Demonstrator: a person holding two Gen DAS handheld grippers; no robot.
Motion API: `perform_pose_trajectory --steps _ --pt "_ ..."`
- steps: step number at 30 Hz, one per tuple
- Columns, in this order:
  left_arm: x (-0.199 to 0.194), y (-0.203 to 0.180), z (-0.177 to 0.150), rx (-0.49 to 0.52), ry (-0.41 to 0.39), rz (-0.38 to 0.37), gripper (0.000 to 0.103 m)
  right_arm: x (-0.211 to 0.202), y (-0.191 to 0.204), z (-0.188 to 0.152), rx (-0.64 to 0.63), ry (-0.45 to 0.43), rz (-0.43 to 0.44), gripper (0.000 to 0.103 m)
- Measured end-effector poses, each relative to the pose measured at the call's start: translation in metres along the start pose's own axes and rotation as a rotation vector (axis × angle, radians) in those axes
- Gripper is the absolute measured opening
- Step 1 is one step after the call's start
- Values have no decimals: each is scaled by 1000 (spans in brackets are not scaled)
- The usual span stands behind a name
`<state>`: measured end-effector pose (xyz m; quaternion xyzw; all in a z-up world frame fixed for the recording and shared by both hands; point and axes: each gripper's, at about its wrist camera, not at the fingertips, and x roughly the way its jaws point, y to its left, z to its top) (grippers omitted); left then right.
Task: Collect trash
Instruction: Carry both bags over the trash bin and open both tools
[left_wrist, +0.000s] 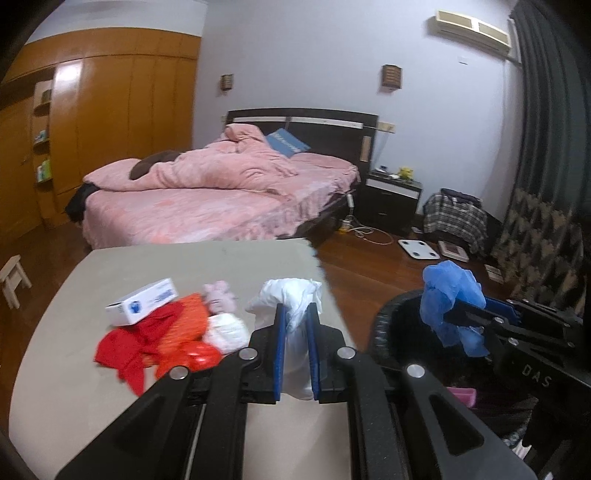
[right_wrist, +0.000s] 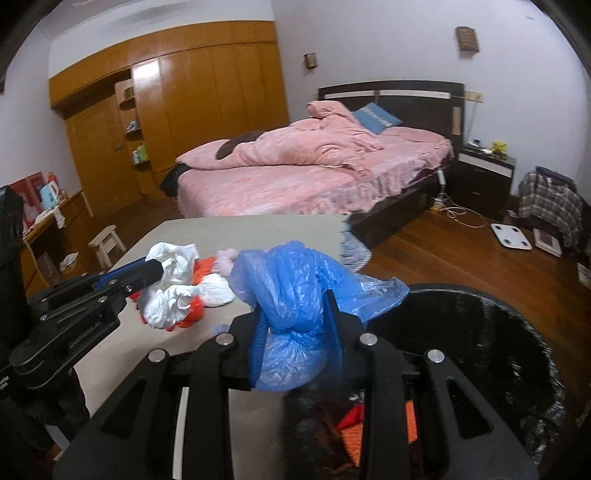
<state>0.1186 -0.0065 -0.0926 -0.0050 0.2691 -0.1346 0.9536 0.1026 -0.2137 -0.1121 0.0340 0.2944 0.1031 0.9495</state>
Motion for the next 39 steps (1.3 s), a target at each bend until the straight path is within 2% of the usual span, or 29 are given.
perform_pose_trajectory --steps 15,25,26,28,29,31,32,34,36,38,39 --pt "21 -85 1 92 26 -165 11 -31 -75 -22 72 0 -172 29" --pt "42 -129 1 130 49 -275 12 -42 -109 -39 100 16 -248 31" --pt "44 -133 1 131 55 -291 12 -42 -112 -40 104 18 -256 34" --pt "48 -137 2 129 62 -304 17 -44 -116 -42 114 18 -275 48" --pt "49 -138 2 127 66 -311 20 -45 -118 -42 121 16 -282 52" --pt "49 -137 4 125 65 -311 33 -46 -121 -42 124 14 -296 63" --pt "47 -136 4 127 61 -307 35 -47 -121 -43 124 11 -303 67" --pt "46 -133 5 128 58 -297 45 -50 -122 -44 124 2 -318 76" --pt "44 -127 5 121 51 -280 48 -53 -121 -44 129 -14 -341 90" --pt "41 -119 6 115 44 -260 56 -55 -120 -43 137 -20 -336 93" --pt "39 -116 7 112 38 -248 64 -55 -121 -43 143 -19 -331 96"
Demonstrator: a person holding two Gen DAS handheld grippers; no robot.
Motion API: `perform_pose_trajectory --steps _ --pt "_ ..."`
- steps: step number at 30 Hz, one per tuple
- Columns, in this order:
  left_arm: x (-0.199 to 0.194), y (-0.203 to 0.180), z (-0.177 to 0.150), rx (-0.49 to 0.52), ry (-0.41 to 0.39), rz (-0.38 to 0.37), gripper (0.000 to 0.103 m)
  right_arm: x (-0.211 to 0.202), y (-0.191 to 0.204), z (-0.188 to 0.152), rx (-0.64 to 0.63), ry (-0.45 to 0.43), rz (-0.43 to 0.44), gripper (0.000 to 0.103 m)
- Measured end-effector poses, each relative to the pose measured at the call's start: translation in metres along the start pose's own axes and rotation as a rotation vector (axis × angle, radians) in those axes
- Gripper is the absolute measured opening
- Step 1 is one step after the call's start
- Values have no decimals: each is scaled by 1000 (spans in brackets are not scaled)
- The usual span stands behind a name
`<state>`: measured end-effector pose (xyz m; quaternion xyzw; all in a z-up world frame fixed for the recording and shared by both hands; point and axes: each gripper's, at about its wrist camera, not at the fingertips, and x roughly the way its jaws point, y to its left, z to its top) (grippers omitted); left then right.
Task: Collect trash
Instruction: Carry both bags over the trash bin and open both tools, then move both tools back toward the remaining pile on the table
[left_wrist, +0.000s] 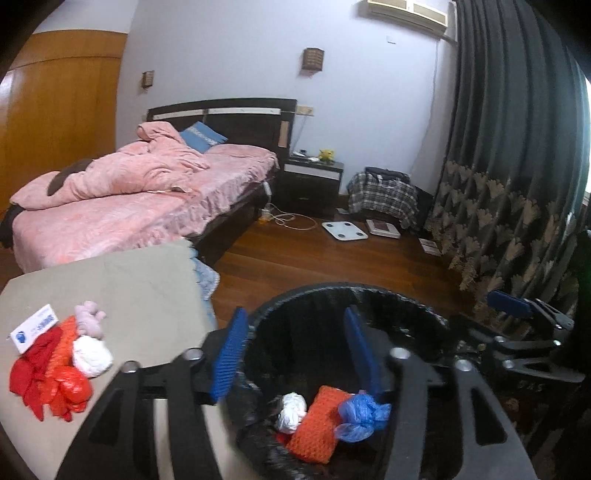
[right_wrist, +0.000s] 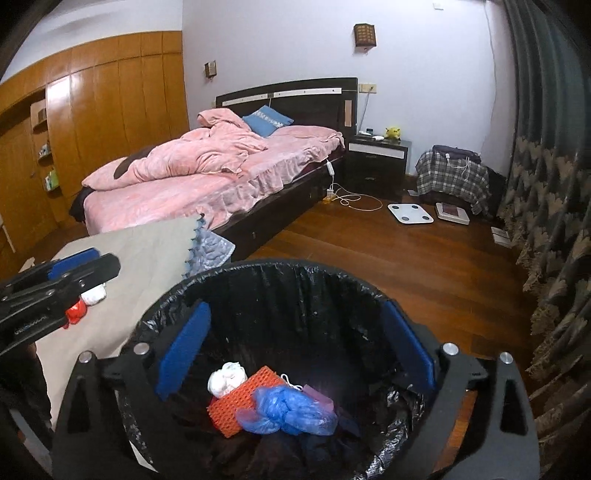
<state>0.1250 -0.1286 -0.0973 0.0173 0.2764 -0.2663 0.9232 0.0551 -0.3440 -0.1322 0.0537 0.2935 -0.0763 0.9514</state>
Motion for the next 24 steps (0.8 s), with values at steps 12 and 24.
perform_pose_trajectory --steps 12,24 --pt "-44 64 -6 -55 -45 182 90 3 55 13 -42 -5 92 98" --pt "-87 142 -35 -138 -40 373 91 20 141 20 -132 12 232 98"
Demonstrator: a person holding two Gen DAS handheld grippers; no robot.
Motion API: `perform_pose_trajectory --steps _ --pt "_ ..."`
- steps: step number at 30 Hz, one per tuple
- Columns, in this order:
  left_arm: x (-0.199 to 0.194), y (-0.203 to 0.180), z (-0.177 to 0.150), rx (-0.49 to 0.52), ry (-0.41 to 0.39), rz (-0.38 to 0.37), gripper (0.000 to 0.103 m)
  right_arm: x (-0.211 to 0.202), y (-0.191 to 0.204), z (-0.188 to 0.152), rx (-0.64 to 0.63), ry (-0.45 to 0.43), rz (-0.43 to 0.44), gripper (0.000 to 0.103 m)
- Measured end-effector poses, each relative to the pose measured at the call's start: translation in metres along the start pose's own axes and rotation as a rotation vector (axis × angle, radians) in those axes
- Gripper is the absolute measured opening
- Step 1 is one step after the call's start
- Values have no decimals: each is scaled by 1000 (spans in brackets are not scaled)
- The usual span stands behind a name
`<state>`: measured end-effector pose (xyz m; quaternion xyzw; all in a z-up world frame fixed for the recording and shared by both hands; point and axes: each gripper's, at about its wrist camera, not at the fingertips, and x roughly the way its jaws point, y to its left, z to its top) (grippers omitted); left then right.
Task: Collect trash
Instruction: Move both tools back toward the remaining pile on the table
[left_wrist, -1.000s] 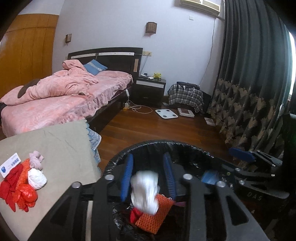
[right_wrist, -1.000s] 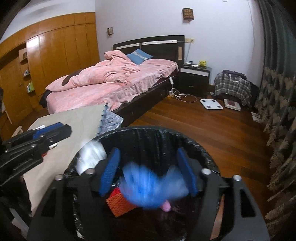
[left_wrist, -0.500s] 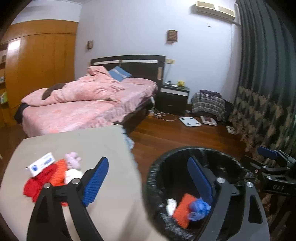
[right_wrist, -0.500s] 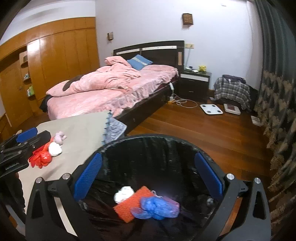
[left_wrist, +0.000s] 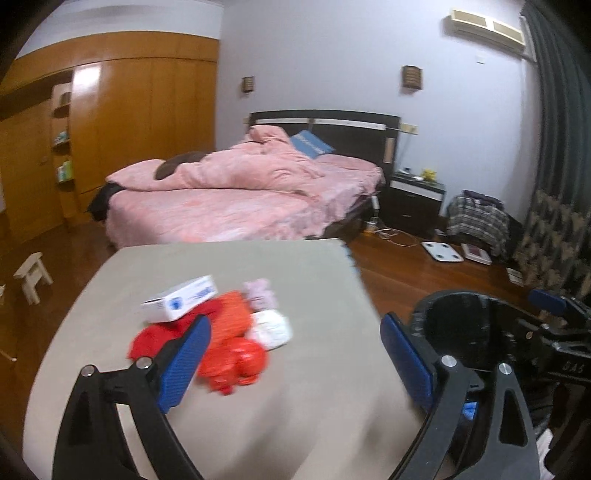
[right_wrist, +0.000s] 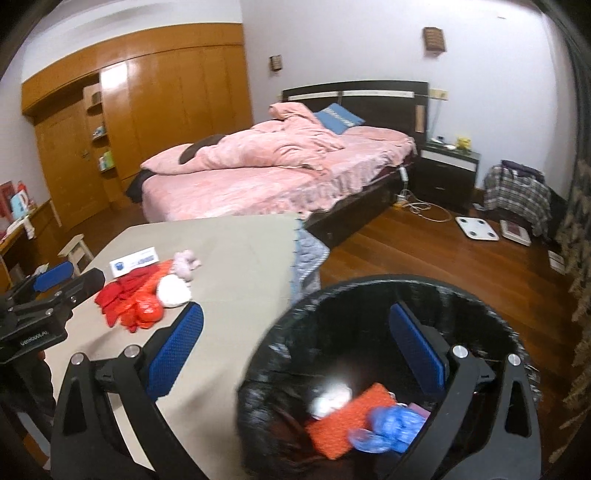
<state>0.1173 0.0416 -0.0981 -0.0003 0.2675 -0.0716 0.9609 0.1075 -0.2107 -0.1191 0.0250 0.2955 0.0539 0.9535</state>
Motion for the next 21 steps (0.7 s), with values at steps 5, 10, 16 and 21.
perform_pose_trajectory --steps 5,10,16,21 --pt "-2 35 -7 -40 7 70 91 17 31 5 -37 8 39 98" --pt "-3 63 -17 -62 13 130 91 35 58 6 -67 18 72 98" --pt "3 92 -28 -81 40 176 91 62 93 7 -113 37 106 98" --pt "11 115 -37 -98 60 205 91 85 118 2 -130 58 126 98"
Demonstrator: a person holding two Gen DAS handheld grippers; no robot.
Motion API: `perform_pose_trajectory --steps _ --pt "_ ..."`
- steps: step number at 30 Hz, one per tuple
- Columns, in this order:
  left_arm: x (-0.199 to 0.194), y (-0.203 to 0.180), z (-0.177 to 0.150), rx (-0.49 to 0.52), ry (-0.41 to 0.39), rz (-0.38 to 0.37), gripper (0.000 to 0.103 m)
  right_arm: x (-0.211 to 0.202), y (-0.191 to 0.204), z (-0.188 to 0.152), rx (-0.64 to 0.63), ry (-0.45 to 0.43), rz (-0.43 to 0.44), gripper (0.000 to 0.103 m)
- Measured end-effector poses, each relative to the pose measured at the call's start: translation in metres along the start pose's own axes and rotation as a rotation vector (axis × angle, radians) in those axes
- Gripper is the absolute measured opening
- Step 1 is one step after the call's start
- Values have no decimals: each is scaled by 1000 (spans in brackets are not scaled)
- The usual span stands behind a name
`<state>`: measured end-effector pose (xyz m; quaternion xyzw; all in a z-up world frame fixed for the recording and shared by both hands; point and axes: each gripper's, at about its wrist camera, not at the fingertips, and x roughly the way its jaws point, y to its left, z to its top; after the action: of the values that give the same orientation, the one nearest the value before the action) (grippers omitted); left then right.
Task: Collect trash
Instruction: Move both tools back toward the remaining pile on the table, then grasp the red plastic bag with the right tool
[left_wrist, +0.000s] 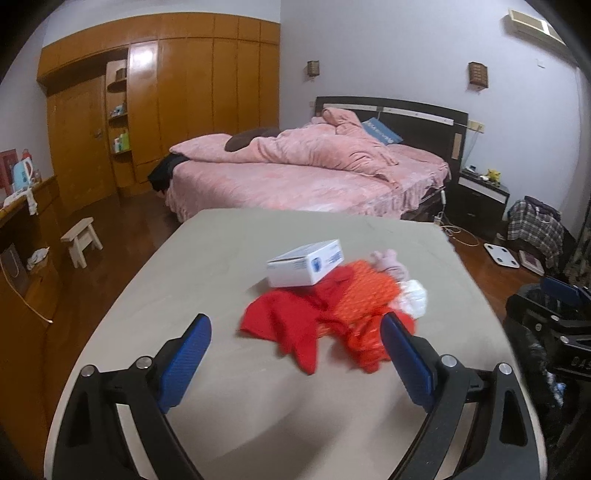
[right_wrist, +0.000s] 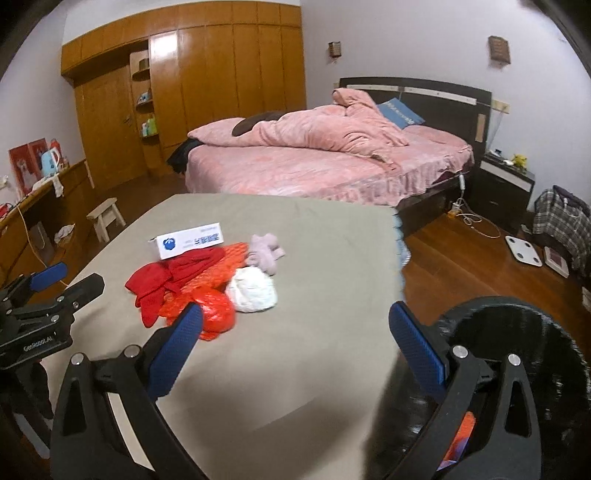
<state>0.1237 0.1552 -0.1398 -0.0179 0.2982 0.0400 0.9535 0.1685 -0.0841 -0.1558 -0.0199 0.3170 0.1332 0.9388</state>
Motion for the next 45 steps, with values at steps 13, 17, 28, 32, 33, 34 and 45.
perform_pose_trajectory --steps 13,17,28,32,33,34,45 --pt "31 52 -13 -35 41 62 91 62 57 -1 -53 52 73 98" --pt "37 62 -15 -43 47 72 91 80 69 -3 -57 89 87 98" --pt "48 76 -19 -67 65 78 91 102 84 -11 -90 177 127 72" --pt "50 76 -18 -68 66 74 90 102 85 -12 -92 193 150 56" --pt "50 75 -18 -66 67 72 90 100 84 -13 -86 192 157 52" --pt "51 74 -18 -64 67 69 90 99 83 -13 -82 191 162 49" --pt "60 43 -10 -33 74 -10 85 66 56 -10 -45 142 162 41"
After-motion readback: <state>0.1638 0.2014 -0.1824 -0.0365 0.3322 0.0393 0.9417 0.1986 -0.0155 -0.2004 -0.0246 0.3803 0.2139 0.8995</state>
